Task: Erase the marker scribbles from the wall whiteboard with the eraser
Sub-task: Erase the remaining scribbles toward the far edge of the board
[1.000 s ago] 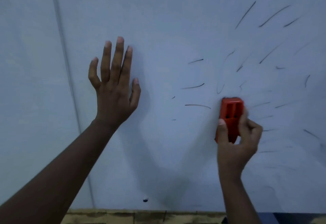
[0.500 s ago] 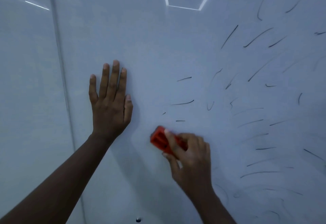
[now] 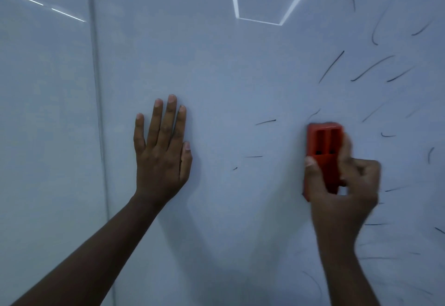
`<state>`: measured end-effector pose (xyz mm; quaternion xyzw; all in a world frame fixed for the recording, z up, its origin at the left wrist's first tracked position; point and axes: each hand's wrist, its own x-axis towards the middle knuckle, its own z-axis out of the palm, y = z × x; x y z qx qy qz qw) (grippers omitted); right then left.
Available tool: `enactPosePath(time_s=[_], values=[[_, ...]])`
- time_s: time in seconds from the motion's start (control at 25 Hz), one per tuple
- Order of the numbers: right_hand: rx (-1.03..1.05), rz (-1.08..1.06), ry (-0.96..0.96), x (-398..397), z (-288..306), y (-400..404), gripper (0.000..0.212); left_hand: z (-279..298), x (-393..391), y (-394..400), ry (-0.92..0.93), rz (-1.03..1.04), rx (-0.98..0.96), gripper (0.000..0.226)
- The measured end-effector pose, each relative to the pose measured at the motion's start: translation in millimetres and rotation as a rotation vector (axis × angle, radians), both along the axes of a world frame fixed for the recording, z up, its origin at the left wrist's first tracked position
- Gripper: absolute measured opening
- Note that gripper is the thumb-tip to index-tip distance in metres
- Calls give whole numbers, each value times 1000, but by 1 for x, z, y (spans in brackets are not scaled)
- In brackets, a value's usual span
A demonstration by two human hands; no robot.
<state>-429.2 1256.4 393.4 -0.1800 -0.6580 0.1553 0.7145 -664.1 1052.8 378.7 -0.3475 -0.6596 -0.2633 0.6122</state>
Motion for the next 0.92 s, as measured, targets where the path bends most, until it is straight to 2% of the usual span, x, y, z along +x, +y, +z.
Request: enactPosePath(time_s=[0.2, 0.32, 0.44, 0.56, 0.68, 0.76, 0.84, 0.92], values=[[407, 96, -396, -45, -82, -69, 58, -1, -2, 0, -6, 1, -7, 66], [479, 93, -481, -50, -105, -74, 53, -1, -1, 0, -11, 4, -6, 67], [546, 78, -517, -43, -88, -66, 54, -1, 0, -1, -9, -4, -9, 65], [501, 6, -416, -32, -42, -50, 59, -2, -1, -1, -6, 0, -2, 63], [314, -74, -196, -16, 19, -23, 64, -3, 0, 0, -6, -7, 4, 61], [166, -40, -66, -7, 46, -9, 68, -3, -1, -1, -10, -6, 3, 61], [119, -4, -17, -7, 56, -7, 69, -3, -1, -1, -8, -6, 4, 61], [165, 22, -57, -15, 54, -15, 69, -4, -1, -1, -2, -2, 11, 61]])
